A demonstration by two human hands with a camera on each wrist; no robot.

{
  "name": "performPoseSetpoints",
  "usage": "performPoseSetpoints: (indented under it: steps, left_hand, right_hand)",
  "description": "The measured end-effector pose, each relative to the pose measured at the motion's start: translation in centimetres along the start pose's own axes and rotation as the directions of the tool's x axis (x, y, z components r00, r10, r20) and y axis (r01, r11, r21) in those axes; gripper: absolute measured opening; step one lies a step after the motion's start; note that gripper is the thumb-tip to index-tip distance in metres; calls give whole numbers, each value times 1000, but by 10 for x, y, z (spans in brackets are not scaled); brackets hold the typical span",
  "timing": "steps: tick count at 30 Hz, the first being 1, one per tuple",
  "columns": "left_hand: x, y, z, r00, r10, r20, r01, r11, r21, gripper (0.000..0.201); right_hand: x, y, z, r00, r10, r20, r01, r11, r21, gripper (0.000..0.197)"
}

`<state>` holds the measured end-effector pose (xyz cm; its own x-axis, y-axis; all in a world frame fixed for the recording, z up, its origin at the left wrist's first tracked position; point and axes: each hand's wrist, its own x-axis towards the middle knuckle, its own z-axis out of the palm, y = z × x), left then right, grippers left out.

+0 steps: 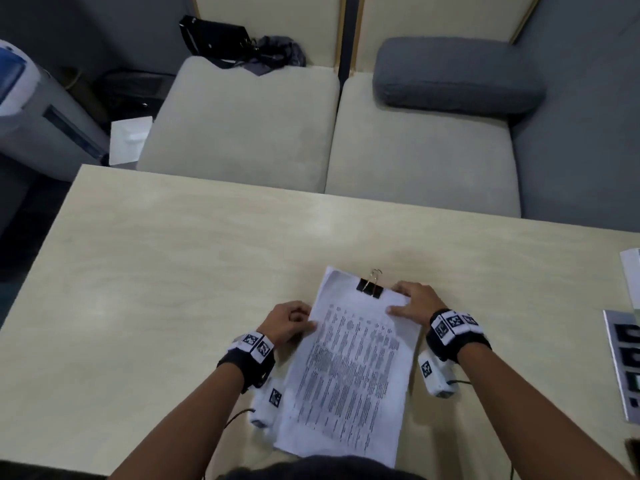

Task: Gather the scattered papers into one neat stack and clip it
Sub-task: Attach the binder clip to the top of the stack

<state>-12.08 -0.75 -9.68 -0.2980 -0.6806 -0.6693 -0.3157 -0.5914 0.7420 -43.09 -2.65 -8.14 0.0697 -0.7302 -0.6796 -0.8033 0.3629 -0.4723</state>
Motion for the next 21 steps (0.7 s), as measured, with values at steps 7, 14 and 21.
performPoseSetpoints:
  steps: [7,14,21]
  left_hand:
    - [-86,-125,18,950,-82,302,-23,945,328,40]
    - [-109,-114,-22,989,27,144,-73,944,323,36]
    - [-138,-112,-128,940,-16,-342,59,992,116,23]
  right_hand:
    - [-87,61,67,849,276,-450,-22,869,494,58]
    - [-92,8,126,976,126,-177,75,568,819,61]
    - [-75,-43,163,990,-134,40,128,984,123,26]
